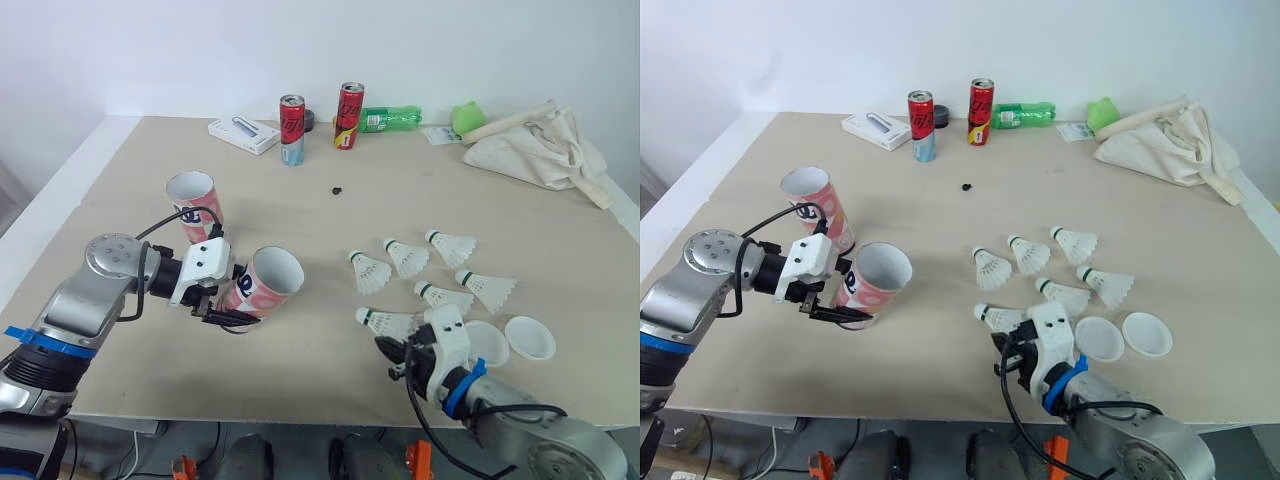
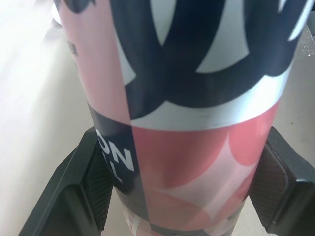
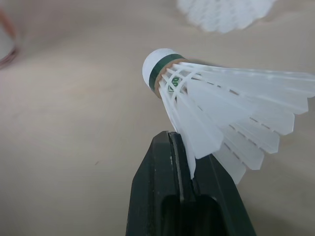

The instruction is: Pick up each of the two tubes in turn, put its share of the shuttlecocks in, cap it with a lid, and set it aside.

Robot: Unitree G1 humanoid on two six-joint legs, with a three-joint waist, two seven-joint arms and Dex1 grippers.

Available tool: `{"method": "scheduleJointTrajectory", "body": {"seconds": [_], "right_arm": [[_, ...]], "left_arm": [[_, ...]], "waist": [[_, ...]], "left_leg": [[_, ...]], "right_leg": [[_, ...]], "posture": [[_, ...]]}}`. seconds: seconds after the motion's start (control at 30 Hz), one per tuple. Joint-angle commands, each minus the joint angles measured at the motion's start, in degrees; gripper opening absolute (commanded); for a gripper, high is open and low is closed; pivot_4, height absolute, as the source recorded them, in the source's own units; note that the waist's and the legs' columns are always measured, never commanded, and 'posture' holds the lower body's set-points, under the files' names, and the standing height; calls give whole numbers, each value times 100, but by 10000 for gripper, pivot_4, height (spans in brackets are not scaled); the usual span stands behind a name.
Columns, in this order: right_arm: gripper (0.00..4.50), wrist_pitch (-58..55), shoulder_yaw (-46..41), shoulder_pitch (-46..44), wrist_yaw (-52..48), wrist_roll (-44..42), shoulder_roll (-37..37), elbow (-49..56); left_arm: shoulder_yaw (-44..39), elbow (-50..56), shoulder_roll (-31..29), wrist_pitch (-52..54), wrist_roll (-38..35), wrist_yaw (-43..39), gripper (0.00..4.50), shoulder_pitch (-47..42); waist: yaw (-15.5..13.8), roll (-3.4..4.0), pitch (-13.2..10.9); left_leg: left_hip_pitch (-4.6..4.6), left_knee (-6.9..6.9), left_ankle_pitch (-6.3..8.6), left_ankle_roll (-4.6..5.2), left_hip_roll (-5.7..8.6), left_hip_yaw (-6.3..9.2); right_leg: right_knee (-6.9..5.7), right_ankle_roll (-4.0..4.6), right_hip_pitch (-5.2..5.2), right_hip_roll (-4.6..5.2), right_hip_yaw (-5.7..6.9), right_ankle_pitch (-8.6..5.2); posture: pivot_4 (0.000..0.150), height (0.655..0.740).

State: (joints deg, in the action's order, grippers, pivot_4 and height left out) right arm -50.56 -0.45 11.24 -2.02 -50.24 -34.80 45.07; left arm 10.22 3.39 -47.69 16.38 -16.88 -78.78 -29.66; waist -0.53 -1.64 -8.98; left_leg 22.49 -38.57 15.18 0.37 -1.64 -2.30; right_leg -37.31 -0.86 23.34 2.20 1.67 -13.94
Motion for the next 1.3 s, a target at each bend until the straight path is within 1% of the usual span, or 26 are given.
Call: {"method": "scheduleJointTrajectory", "body": {"seconds": [0.03, 0.13, 0.23, 0.3, 0.37, 0.43, 0.5, 0.6, 0.7, 0.97, 1.1, 1.13, 1.2, 1.27, 1.3], "right_arm": [[237, 509, -605, 107, -1063, -132, -460, 653], [237, 706, -1297, -26, -2115, -481, -1162, 811], [237, 865, -1878, -687, -2950, -919, -1831, 662], [237, 903, -1837, -1434, -3259, -898, -2173, 323], [237, 974, -1472, -2282, -3596, -596, -2445, -4], [237, 1095, -907, -3011, -3908, -81, -2596, -270], [237, 1227, -240, -3684, -4249, 445, -2584, -503], [237, 1325, 639, -4450, -4577, 1177, -2404, -828], [237, 1537, 1257, -5016, -4847, 1848, -2129, -1194], [237, 1991, 2107, -5933, -5476, 2904, -1341, -1945], [237, 2039, 2214, -6140, -5821, 3021, -1038, -2190], [5149, 2046, 2232, -6180, -5923, 3034, -998, -2244], [8851, 2033, 2296, -6329, -6017, 3170, -883, -2466], [18059, 2024, 2350, -6466, -6072, 3340, -780, -2668], [21472, 2019, 2352, -6505, -6090, 3402, -740, -2728]], "left_arm": [[6, -52, 49, -67, 20, -20, 32363, 49], [34, -156, 70, -159, 79, -46, 32363, -20], [65, -269, 102, -253, 121, -76, 32363, -99], [99, -390, 150, -320, 148, -119, 32363, -174], [132, -532, 203, -373, 185, -174, 32363, -255], [167, -651, 241, -455, 260, -212, 32363, -334], [170, -733, 305, -437, 249, -222, 32363, -404], [177, -832, 380, -451, 286, -226, 32363, -486], [182, -897, 425, -464, 351, -228, 32363, -544], [171, -970, 463, -412, 399, -221, 32363, -617], [170, -996, 484, -401, 420, -216, 32363, -651], [165, -993, 486, -397, 420, -211, 32363, -650], [159, -987, 501, -382, 423, -189, 32363, -653], [153, -961, 514, -356, 422, -167, 32363, -644], [148, -945, 516, -344, 419, -161, 32363, -636]], "waist": [[0, 1, 0], [2, 4, 0], [2, 6, -1], [2, 6, -1], [-10, 7, -2], [-12, 7, -2], [-9, 11, -2], [-10, 12, -2], [-13, 13, -2], [-4, 14, -3], [-9, 14, -3], [-9, 14, -3], [-2, 15, -4], [-2, 16, -4], [-3, 16, -4]], "left_leg": [[0, 0, 0, 0, 0, 0], [-1, -3, 0, 0, 2, -3], [-7, -7, -2, 3, 1, -3], [-9, -7, -9, 14, 1, -5], [-10, -6, -21, 29, 2, -4], [-6, -6, -28, 34, 2, 0], [-5, -6, -30, 36, 2, -2], [4, -6, -31, 37, 3, -1], [9, -7, -31, 37, 11, -3], [16, -8, -30, 38, 21, -10], [16, -9, -30, 37, 18, -4], [16, -9, -30, 37, 19, -5], [16, -10, -30, 37, 19, -7], [15, -11, -30, 38, 19, -10], [15, -12, -30, 38, 18, -8]], "right_leg": [[0, 0, 0, 0, 0, 0], [1, -7, -1, 1, -3, 3], [0, -8, -8, -1, -1, 8], [0, -4, -8, -2, 0, 17], [2, 2, -8, -3, 2, 29], [3, 9, -7, -3, 1, 35], [2, 15, -3, -3, -2, 38], [2, 17, 2, 0, -2, 40], [2, 22, 6, 9, -2, 44], [2, 24, 13, 19, 7, 53], [-1, 28, 13, 16, 15, 54], [-1, 28, 13, 17, 14, 55], [-1, 28, 13, 19, 13, 55], [-3, 30, 14, 17, 11, 58], [-5, 31, 14, 16, 12, 58]], "posture": [[1500, 7324], [1500, 7324], [1500, 7324], [1500, 7324], [1500, 7324], [1500, 7324], [1500, 7324], [1500, 7324], [1500, 7324], [1500, 7324], [1500, 7324], [1500, 7324], [1500, 7324], [1500, 7324], [1500, 7324]]}}
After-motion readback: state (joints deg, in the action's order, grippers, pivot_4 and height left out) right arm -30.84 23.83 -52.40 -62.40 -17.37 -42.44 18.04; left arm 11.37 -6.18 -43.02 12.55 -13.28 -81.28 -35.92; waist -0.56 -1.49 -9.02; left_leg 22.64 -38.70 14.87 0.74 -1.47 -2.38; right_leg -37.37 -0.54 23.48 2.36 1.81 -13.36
